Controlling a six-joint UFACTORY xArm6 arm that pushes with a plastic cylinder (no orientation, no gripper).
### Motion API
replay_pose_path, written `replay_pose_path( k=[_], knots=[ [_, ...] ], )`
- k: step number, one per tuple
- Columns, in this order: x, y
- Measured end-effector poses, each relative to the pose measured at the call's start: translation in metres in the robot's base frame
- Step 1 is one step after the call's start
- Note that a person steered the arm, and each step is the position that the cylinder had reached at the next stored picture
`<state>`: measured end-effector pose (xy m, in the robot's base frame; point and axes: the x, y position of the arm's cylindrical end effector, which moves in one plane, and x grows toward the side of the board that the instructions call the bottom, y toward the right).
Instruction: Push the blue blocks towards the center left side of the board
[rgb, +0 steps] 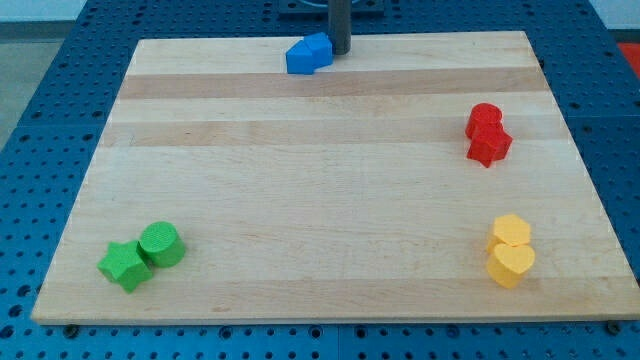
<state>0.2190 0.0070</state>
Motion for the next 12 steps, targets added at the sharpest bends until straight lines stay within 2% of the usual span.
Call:
replay_pose_path(
  k=[3, 6, 12],
  knots=[
    [0.008, -0.051],
    [0.016, -0.052],
    [0.115, -0.097]
  ],
)
